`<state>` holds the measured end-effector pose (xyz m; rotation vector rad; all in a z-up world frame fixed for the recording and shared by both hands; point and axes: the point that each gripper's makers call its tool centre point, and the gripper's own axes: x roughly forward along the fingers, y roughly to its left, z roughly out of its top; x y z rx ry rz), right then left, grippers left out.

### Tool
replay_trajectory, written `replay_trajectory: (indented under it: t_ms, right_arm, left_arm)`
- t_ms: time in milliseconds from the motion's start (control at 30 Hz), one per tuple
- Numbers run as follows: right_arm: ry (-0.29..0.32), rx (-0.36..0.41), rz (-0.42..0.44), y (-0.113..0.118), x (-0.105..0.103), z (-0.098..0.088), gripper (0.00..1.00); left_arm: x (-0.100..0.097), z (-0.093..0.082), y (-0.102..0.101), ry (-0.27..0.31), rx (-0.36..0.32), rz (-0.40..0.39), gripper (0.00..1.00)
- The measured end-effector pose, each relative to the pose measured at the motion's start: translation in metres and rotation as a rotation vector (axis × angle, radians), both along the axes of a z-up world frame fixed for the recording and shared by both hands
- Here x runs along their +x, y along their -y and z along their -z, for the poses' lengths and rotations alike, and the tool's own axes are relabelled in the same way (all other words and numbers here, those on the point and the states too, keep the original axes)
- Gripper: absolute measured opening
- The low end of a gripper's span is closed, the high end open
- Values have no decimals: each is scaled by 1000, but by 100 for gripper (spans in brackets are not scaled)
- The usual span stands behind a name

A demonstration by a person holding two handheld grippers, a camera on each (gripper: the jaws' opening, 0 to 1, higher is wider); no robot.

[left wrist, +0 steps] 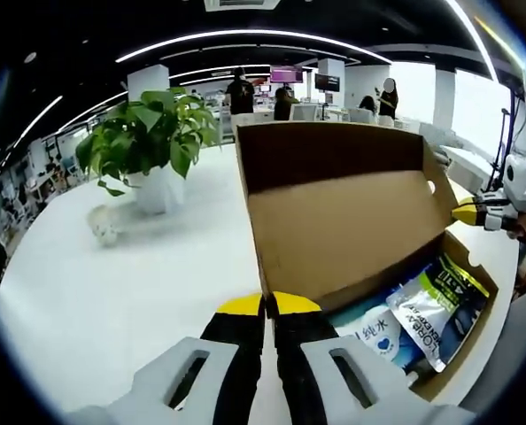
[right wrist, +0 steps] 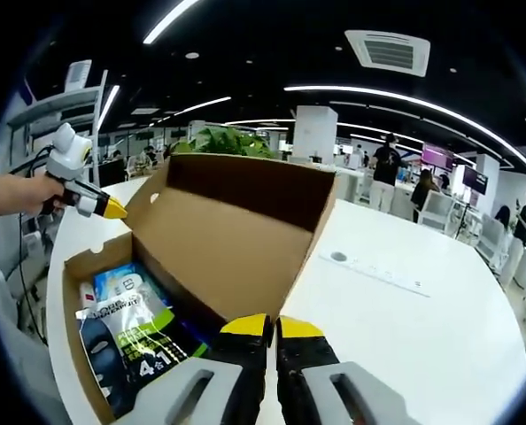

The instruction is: Operate the shoe box by opening the lid, removing the specified soft item, and placing it in the target area until the item is outside and the box remains undamaged.

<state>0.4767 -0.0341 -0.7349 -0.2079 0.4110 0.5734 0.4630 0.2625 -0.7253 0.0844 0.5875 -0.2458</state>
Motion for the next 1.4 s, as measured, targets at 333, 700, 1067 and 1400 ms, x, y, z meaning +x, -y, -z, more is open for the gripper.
replay_trajectory:
  t_ms: [333,700,1067,1400]
  right_arm:
    - [2,-16,-9,0,7,2,0]
    - [-5,-35,-33,1,12,5,0]
    - [-21,-25,-31,2,17,9,0]
    - [-33,-18,-27,2,20,11,0]
  left_arm:
    - [7,1,0,1,8,5,1]
    - [13,3,1,4,7,1,1]
    - [19,6,1,-5,13,5,1]
    - [23,9,1,-13,8,-1,1]
